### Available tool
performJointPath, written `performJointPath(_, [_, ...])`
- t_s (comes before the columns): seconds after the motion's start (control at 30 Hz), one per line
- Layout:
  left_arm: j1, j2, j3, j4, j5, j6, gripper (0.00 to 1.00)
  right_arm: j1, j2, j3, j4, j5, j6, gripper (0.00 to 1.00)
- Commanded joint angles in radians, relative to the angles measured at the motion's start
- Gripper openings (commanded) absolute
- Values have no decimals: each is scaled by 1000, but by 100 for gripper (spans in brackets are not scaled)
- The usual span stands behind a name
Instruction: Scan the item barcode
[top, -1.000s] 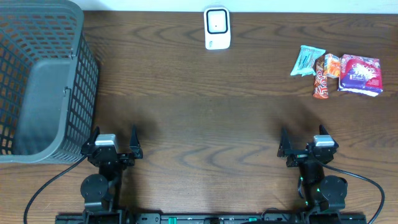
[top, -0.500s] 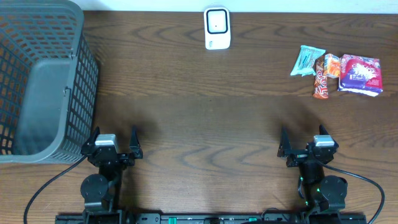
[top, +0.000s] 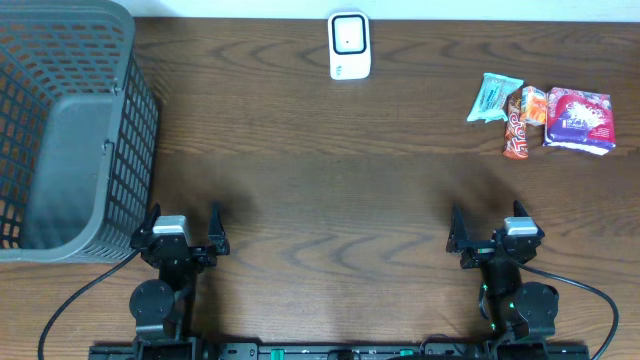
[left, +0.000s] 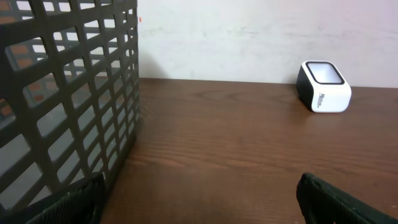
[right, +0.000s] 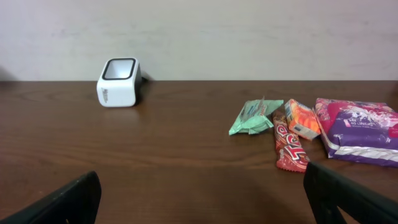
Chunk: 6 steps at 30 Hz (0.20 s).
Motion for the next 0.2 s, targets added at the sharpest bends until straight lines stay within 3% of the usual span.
performJointPath(0.0, [5, -6, -18, -35, -4, 6, 98, -1, -6, -2, -3, -2, 11, 99])
performJointPath(0.17, [5, -6, -18, -35, -4, 6, 98, -1, -6, -3, -3, -2, 11, 99])
